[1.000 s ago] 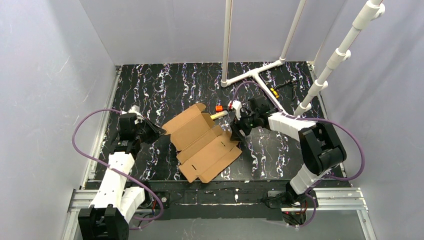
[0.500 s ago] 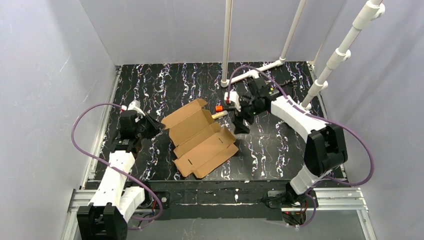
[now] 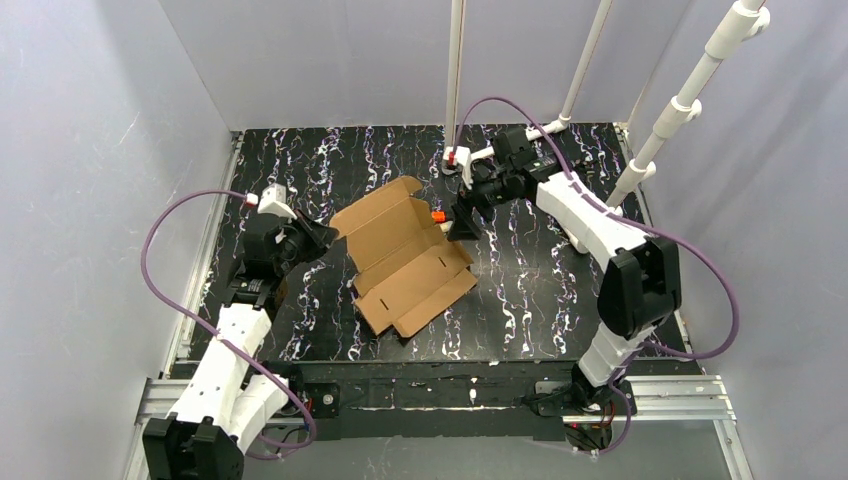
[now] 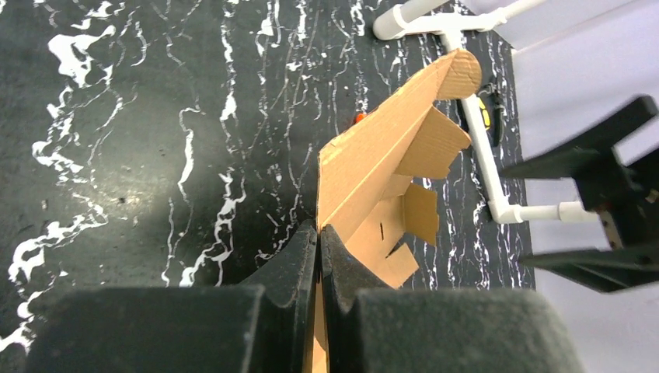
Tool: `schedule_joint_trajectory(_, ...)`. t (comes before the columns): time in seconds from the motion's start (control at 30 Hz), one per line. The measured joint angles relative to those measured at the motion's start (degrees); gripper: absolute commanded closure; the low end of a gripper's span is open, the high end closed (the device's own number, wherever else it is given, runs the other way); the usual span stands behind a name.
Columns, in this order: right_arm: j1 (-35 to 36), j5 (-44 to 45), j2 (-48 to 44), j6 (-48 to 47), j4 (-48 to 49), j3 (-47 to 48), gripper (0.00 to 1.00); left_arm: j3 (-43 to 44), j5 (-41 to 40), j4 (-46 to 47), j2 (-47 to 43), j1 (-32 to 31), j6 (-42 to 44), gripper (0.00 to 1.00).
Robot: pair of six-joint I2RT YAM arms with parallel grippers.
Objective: Fold the paper box
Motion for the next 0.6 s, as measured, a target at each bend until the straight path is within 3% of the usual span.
schedule_joint_trajectory(0.37,0.0,4.3,13.7,10.6,14.4,6.2,0.07,2.4,-4.2,1.0,0.8,-6.4,1.4,1.00)
schedule_joint_trajectory(0.5,0.0,4.5,14.6,12.3,17.4,6.4,0.22,2.7,-4.5,0.9,0.8,-7.1,2.3,1.00)
schedule_joint_trajectory(0.6,0.0,2.8,15.0,13.6,20.1,7.0,0.39,2.7,-4.7,0.9,0.8,-7.6,2.7,1.00)
